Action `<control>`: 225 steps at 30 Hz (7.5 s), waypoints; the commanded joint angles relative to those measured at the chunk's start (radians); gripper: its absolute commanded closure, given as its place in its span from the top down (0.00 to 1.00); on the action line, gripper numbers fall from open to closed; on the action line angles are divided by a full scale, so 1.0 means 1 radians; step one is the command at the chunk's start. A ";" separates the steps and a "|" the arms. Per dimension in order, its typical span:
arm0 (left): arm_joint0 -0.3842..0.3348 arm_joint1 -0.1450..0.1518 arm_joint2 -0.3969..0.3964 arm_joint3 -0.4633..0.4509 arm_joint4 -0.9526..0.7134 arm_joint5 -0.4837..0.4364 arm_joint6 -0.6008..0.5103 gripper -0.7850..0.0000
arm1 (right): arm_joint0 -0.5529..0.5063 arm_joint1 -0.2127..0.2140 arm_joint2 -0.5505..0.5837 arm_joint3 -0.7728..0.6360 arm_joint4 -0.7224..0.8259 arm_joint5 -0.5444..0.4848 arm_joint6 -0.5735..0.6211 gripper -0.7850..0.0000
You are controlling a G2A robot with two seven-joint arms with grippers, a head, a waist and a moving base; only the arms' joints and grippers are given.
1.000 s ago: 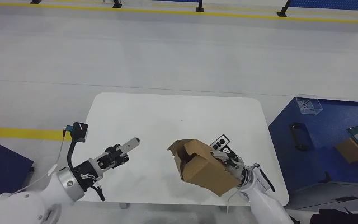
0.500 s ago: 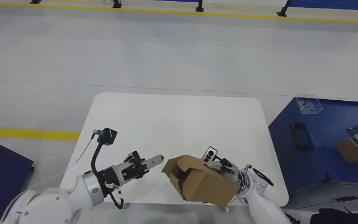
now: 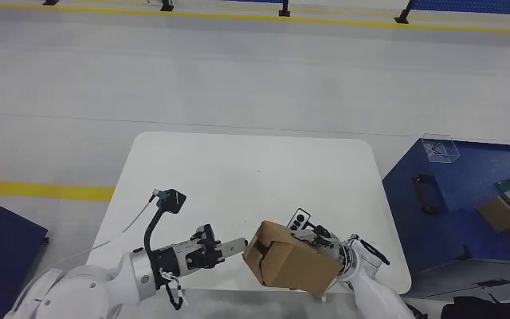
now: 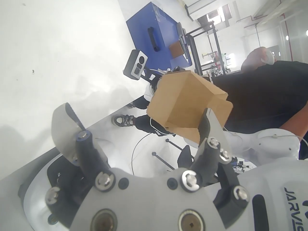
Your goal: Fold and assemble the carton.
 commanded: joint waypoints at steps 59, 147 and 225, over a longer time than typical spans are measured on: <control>-0.146 -0.027 0.214 0.030 0.064 0.183 0.000 1.00 | 0.000 0.000 0.000 0.000 0.000 0.000 0.000 0.00; -0.042 -0.019 -0.012 0.000 -0.096 0.075 0.017 1.00 | 0.253 0.057 0.135 -0.150 1.314 -0.543 -2.620 0.34; -0.709 -0.247 0.855 0.665 0.300 0.549 0.041 1.00 | -0.051 0.193 0.183 -0.235 -2.087 -0.140 -0.714 1.00</control>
